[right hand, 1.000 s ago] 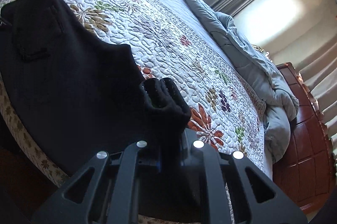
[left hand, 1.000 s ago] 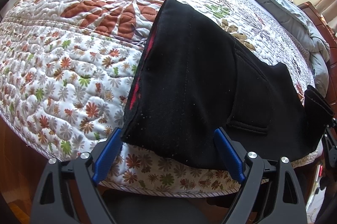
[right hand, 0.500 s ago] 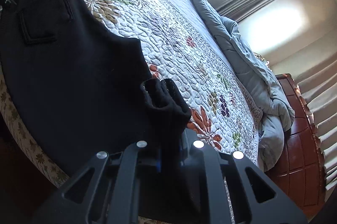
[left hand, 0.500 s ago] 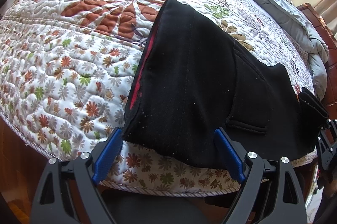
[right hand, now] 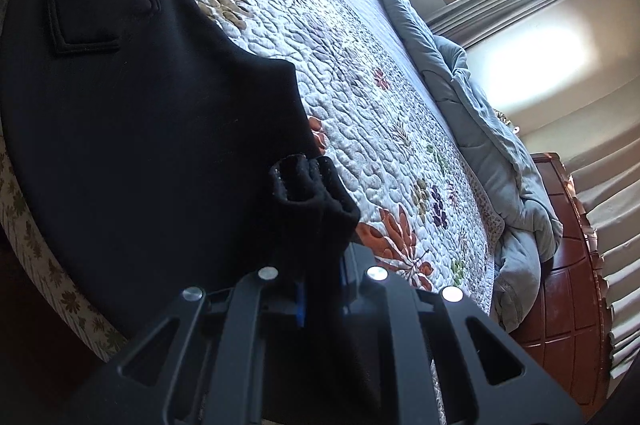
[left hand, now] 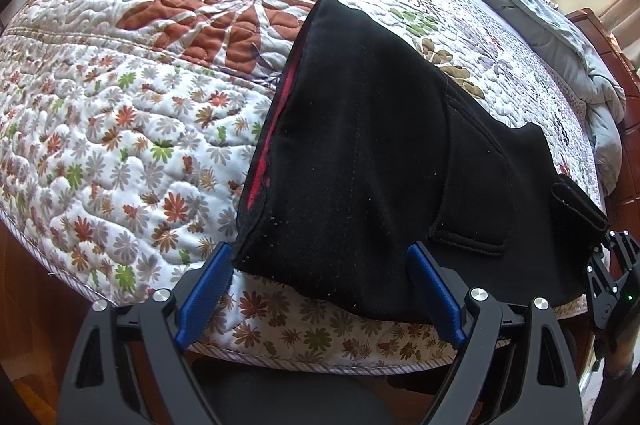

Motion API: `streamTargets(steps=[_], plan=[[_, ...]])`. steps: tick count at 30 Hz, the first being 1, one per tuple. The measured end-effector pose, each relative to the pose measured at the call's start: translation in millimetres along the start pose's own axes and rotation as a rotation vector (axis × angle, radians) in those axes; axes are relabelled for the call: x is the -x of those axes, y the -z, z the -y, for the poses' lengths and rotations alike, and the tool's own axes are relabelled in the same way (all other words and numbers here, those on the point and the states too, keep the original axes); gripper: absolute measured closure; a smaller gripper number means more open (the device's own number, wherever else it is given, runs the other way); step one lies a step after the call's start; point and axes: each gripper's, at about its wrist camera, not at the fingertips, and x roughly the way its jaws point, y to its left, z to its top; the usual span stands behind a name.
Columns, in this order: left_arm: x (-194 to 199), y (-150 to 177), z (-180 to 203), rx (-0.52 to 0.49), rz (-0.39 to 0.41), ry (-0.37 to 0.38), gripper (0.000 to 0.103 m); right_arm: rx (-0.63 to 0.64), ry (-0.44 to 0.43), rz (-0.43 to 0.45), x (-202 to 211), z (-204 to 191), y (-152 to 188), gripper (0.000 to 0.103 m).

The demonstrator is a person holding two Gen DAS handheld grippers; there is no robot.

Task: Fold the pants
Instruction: 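Carry the held edge with the right tool toward the left tool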

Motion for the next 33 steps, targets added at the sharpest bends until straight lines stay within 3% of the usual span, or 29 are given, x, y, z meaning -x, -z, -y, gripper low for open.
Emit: streamTargets(steps=[11, 20, 24, 30, 33], plan=[[0, -1, 0, -0.002, -0.003, 0.000, 0.014, 0.039, -0.002, -0.010, -1, -16, 4, 0.091], [0, 0, 0, -0.004, -0.004, -0.001, 0.014, 0.045, -0.053, -0.017, 3, -27, 7, 0.078], [0, 2, 0, -0.002, -0.003, 0.002, 0.014, 0.019, -0.128, 0.014, 19, -26, 10, 0.062], [2, 6, -1, -0.001, -0.001, 0.006, 0.014, -0.175, -0.398, 0.062, 43, 6, 23, 0.056], [4, 7, -4, 0.008, 0.004, 0.013, 0.014, -0.268, -0.427, 0.044, 39, 25, 31, 0.056]])
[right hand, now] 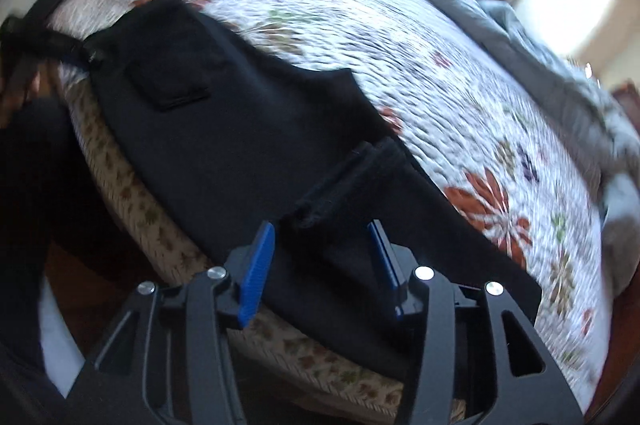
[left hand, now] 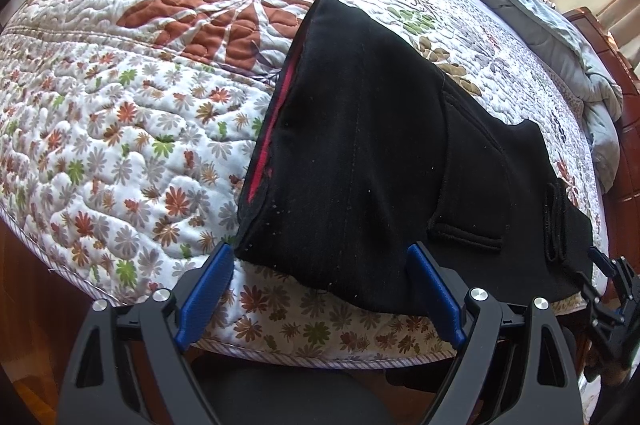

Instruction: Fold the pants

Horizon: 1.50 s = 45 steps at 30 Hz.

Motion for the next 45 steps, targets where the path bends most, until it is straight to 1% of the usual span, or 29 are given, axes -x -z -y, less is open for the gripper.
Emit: streamTargets(steps=[2, 4, 7, 8, 9, 10, 12, 15, 16, 19, 21, 23, 24, 25, 27, 30, 31, 33, 34, 36, 39, 42, 45], plan=[[0, 0, -2, 0.005, 0.001, 0.001, 0.014, 0.010, -0.014, -0.022, -5, 4, 1, 0.056], [0, 0, -3, 0.008, -0.001, 0.002, 0.014, 0.029, -0.044, -0.034, -10, 0, 0, 0.056], [1, 0, -5, 0.012, 0.000, 0.009, 0.014, 0.059, -0.028, -0.049, -20, -2, -2, 0.056], [1, -1, -5, 0.014, 0.000, 0.010, 0.014, 0.069, -0.020, -0.054, -23, -3, -3, 0.058], [2, -1, -6, 0.014, -0.001, 0.010, 0.014, 0.066, -0.028, -0.063, -27, -1, -3, 0.067], [2, -1, -6, 0.013, -0.001, 0.009, 0.014, 0.056, -0.046, -0.079, -31, 1, -3, 0.081], [2, -1, -7, 0.013, -0.002, 0.010, 0.014, 0.043, -0.083, -0.097, -37, 3, -1, 0.091], [2, -1, -7, 0.014, -0.004, 0.011, 0.014, 0.066, -0.096, -0.091, -37, -2, 2, 0.098], [2, -2, -7, 0.013, -0.004, 0.010, 0.014, 0.070, -0.101, -0.085, -34, -4, 3, 0.103], [2, -2, -6, 0.008, -0.006, 0.005, 0.014, 0.087, -0.136, -0.055, -22, -11, 3, 0.103], [1, -3, -5, 0.007, -0.009, 0.001, 0.014, 0.114, -0.122, -0.056, -23, -17, 4, 0.103], [1, -3, -5, 0.002, -0.011, -0.006, 0.014, 0.083, -0.111, -0.040, -20, -8, 5, 0.103], [-1, -4, -3, 0.000, -0.011, -0.010, 0.014, 0.064, -0.113, -0.034, -19, -3, 5, 0.093], [-3, -5, -1, -0.001, -0.012, -0.013, 0.014, 0.060, -0.110, -0.042, -19, 2, 5, 0.072], [-4, -5, 0, 0.000, -0.013, -0.014, 0.014, 0.096, -0.085, -0.036, -20, 1, 4, 0.056], [-5, -5, 2, 0.001, -0.012, -0.017, 0.014, 0.106, -0.105, -0.054, -32, 1, 4, 0.056], [-6, -5, 3, 0.002, -0.010, -0.016, 0.014, 0.109, -0.104, -0.067, -39, 1, 5, 0.060], [-7, -6, 4, 0.004, -0.010, -0.017, 0.014, 0.097, -0.136, -0.094, -49, 5, 5, 0.082], [-7, -6, 3, 0.004, -0.010, -0.016, 0.014, 0.089, -0.144, -0.086, -47, 5, 5, 0.089], [-7, -6, 3, 0.004, -0.012, -0.014, 0.014, 0.108, -0.144, -0.066, -38, 0, 3, 0.091], [-8, -7, 2, 0.003, -0.015, -0.013, 0.014, 0.151, -0.165, -0.044, -26, -12, 4, 0.091], [-9, -9, 2, -0.001, -0.017, -0.015, 0.013, 0.172, -0.156, -0.081, -41, -17, 11, 0.087], [-9, -10, 3, -0.006, -0.017, -0.015, 0.013, 0.159, -0.172, -0.089, -40, -17, 9, 0.081]])
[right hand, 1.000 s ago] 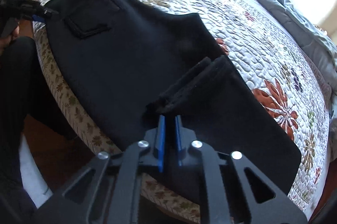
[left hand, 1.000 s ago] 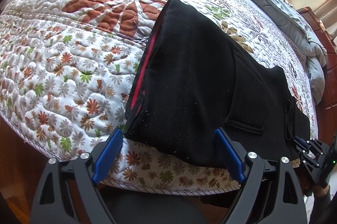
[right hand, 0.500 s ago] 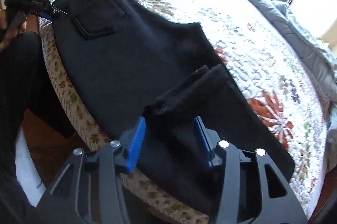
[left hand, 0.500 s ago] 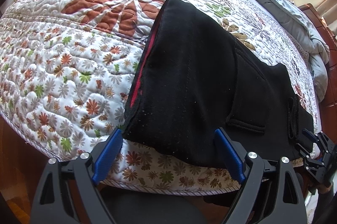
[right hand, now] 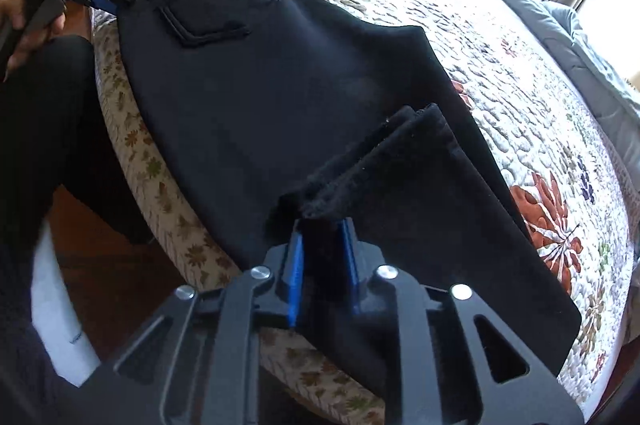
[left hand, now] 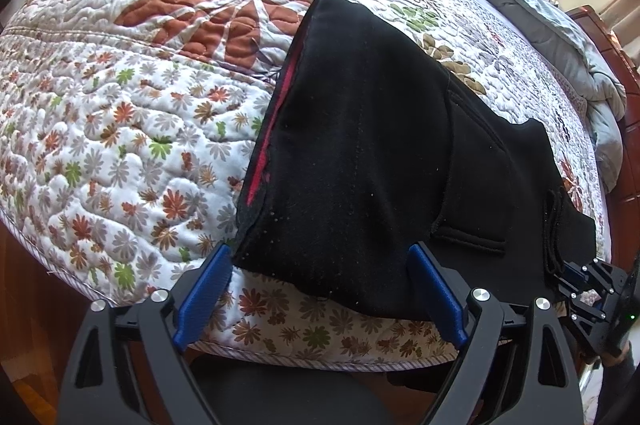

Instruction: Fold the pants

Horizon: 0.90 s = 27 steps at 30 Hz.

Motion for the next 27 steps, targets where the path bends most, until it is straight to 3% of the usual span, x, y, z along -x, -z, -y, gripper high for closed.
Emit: streamTargets(steps=[3, 6, 10, 13, 16, 18, 20, 22, 24, 26, 27], plan=[[-1, -1, 0, -0.005, -0.002, 0.001, 0.013, -0.011, -0.023, 0.000, 9, 4, -4, 0.075], [-2, -1, 0, -0.016, -0.006, 0.001, 0.012, -0.063, -0.056, 0.034, 29, 15, -3, 0.061], [-3, -1, -1, -0.035, -0.007, 0.020, 0.011, -0.294, -0.108, 0.078, 48, 56, 18, 0.060], [3, 1, -4, -0.042, 0.004, 0.035, 0.011, -0.542, -0.087, 0.085, 54, 109, 56, 0.060], [17, 6, -13, 0.032, 0.043, 0.069, 0.009, -0.790, -0.024, 0.091, 64, 158, 111, 0.059], [23, 11, -25, 0.123, 0.055, 0.113, 0.009, -0.867, -0.007, 0.049, 56, 179, 136, 0.061], [25, 19, -39, 0.246, 0.062, 0.185, 0.009, -0.877, -0.023, -0.026, 42, 186, 152, 0.066], [25, 26, -52, 0.362, 0.073, 0.250, 0.008, -0.847, -0.008, -0.075, 41, 193, 148, 0.070], [28, 30, -58, 0.419, 0.102, 0.284, 0.008, -0.801, 0.025, -0.071, 53, 199, 124, 0.063], [35, 31, -60, 0.443, 0.156, 0.294, 0.008, -0.733, 0.018, -0.043, 70, 204, 92, 0.057], [37, 32, -61, 0.470, 0.180, 0.338, 0.008, -0.691, 0.000, -0.032, 75, 207, 72, 0.055]])
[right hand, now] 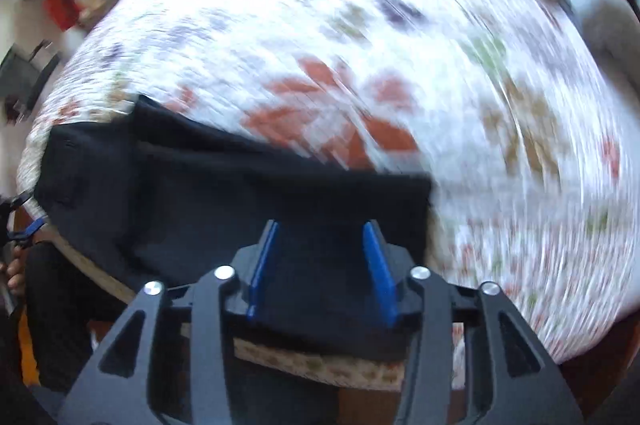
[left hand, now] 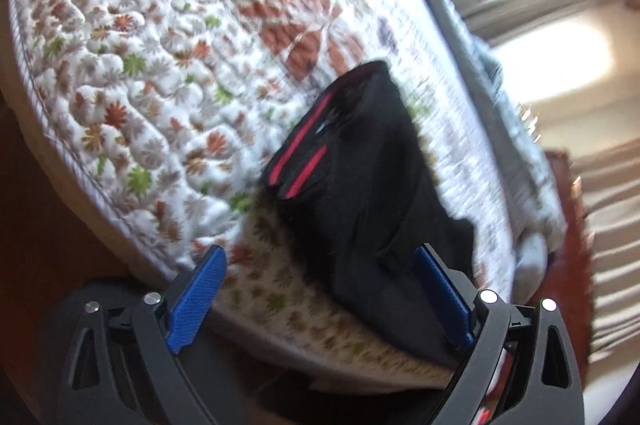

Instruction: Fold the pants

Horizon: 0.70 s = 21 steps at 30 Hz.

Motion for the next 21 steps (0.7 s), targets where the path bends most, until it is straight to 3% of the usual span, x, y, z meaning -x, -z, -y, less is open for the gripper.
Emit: streamTargets(steps=[3, 7, 11, 13, 18, 21], plan=[[2, 4, 2, 0.020, 0.020, 0.079, 0.008, 0.168, -0.119, -0.019, 6, -59, -56, 0.043], [-9, 14, 0, 0.073, 0.039, 0.124, 0.008, 0.450, -0.364, -0.130, -17, -181, -128, 0.019], [-14, 18, -13, 0.146, 0.055, 0.207, 0.008, 0.654, -0.549, -0.313, -57, -292, -166, 0.015], [-20, 21, -16, 0.162, 0.060, 0.204, 0.008, 0.737, -0.605, -0.406, -83, -346, -182, 0.013], [-25, 22, -30, 0.209, 0.072, 0.234, 0.008, 0.930, -0.602, -0.584, -141, -437, -185, 0.013], [-26, 17, -26, 0.169, 0.077, 0.222, 0.007, 1.016, -0.593, -0.664, -175, -470, -181, 0.013]])
